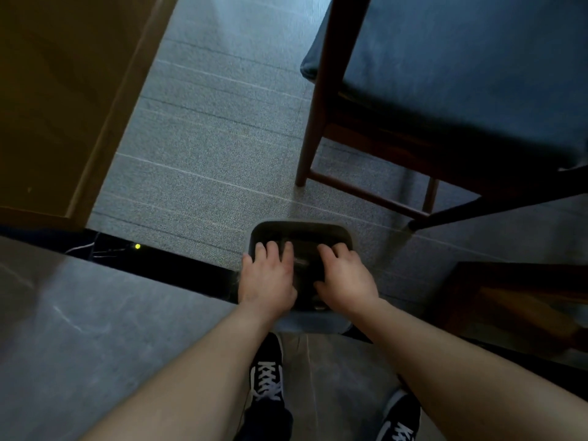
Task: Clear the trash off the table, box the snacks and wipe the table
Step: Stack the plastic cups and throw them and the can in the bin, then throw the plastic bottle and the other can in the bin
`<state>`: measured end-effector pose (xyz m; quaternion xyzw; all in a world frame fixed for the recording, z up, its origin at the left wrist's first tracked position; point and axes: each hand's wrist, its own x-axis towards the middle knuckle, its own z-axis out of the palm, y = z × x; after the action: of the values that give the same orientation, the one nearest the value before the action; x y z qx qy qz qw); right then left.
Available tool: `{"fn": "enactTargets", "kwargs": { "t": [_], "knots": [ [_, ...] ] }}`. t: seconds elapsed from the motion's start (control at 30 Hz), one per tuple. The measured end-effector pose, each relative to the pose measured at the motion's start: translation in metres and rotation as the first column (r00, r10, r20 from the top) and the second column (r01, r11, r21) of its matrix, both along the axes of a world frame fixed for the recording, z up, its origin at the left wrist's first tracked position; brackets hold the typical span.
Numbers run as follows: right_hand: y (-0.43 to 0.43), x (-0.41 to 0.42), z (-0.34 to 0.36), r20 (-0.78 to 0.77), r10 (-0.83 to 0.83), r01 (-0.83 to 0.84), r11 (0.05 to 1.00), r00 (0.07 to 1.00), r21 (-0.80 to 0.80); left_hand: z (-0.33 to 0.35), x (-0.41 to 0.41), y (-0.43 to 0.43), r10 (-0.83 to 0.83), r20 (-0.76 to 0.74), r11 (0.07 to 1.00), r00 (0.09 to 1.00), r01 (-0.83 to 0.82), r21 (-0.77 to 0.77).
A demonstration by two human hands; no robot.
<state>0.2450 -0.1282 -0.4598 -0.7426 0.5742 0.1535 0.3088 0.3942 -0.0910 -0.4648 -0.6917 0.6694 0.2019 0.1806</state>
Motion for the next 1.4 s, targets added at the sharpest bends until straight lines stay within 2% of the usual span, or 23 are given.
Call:
{"fn": "enactTargets", "kwargs": {
  "t": [0.4,0.77,1.1,1.4],
  "knots": [
    [0.008,-0.002,0.135,0.01,-0.011,0.011,0.999,1.0,-0.052,0.146,0.005,-0.002,-0.068,0.049,0.998,0.996,0.068,0.009],
    [0.014,-0.034,0.313,0.083,0.003,0.024,0.944,0.997,-0.329,0.316,-0.034,-0.007,-0.113,0.095,0.986,0.989,0.123,-0.111],
    [0.05,-0.127,0.422,0.091,-0.073,0.106,0.89,0.993,-0.444,0.426,-0.113,0.011,-0.209,0.101,0.956,0.973,0.225,-0.187],
    [0.079,-0.254,0.476,0.047,-0.262,0.248,0.82,0.964,-0.515,0.466,-0.227,0.01,-0.352,0.099,0.853,0.931,0.363,-0.376]
  ]
}}
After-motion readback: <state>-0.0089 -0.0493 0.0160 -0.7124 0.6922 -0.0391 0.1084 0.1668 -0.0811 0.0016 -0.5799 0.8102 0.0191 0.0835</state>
